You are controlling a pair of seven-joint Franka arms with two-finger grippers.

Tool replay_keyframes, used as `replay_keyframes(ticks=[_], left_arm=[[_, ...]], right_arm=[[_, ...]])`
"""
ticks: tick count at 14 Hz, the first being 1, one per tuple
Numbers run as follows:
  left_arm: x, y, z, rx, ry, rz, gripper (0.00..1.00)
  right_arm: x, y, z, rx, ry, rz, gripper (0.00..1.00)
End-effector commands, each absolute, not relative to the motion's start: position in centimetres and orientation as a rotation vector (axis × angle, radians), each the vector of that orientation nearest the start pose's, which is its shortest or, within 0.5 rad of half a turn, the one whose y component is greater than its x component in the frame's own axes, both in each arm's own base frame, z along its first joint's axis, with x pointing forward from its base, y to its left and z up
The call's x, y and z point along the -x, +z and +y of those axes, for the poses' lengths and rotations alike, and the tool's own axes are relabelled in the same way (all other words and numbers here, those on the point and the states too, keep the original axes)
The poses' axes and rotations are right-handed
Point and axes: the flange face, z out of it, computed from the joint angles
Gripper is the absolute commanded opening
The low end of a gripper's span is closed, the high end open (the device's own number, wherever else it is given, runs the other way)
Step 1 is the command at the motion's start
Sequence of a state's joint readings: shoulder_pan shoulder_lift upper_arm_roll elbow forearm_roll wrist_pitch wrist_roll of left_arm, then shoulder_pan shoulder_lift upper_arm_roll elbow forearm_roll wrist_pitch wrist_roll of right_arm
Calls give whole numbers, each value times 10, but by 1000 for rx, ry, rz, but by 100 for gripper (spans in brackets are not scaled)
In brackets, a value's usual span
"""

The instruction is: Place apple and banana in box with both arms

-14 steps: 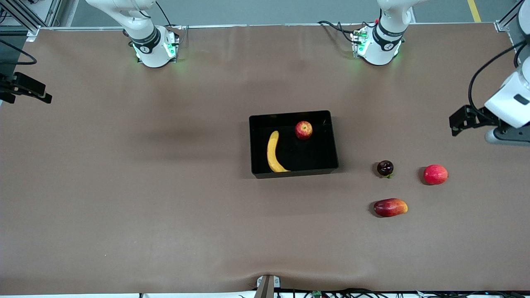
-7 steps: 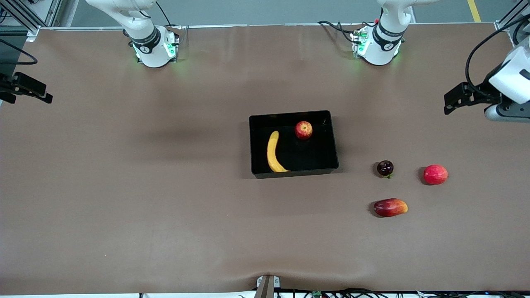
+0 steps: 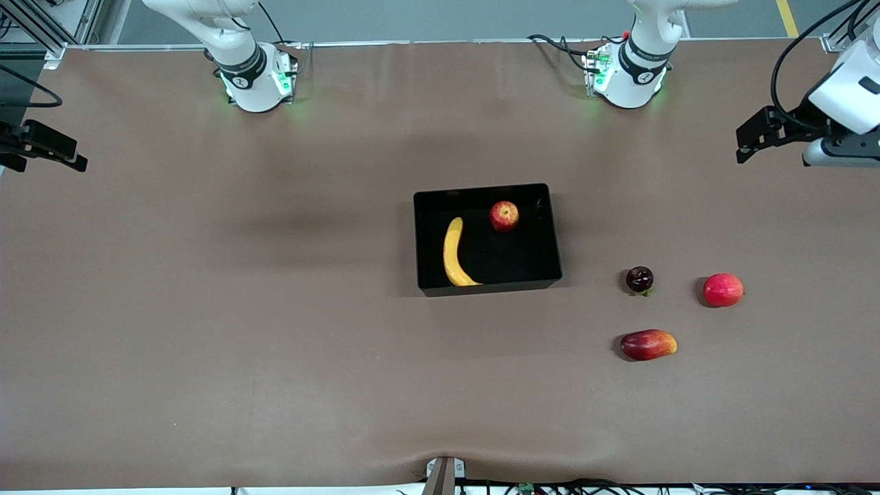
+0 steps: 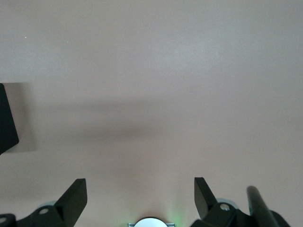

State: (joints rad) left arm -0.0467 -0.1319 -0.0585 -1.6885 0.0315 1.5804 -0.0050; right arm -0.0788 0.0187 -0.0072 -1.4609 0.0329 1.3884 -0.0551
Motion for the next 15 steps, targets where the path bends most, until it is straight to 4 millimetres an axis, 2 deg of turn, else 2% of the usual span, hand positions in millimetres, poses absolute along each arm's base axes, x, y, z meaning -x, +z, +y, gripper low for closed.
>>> replay_keyframes(ticks=[1,4,8,15], left_arm=[[-494,643,-54,3127,-99,127,100],[-495,645,-58,3175,-100,47,100],[-510,655,-53,3168,-118,34,100],[-524,646,-47,3161,-80,14,100]], right_arm=[[-539,652,-44,3102,141,29,100],[-539,652,-44,3102,146,29,100],[-538,652,-44,3102,144,32,100],[-538,652,-46,3102,144,36,100]])
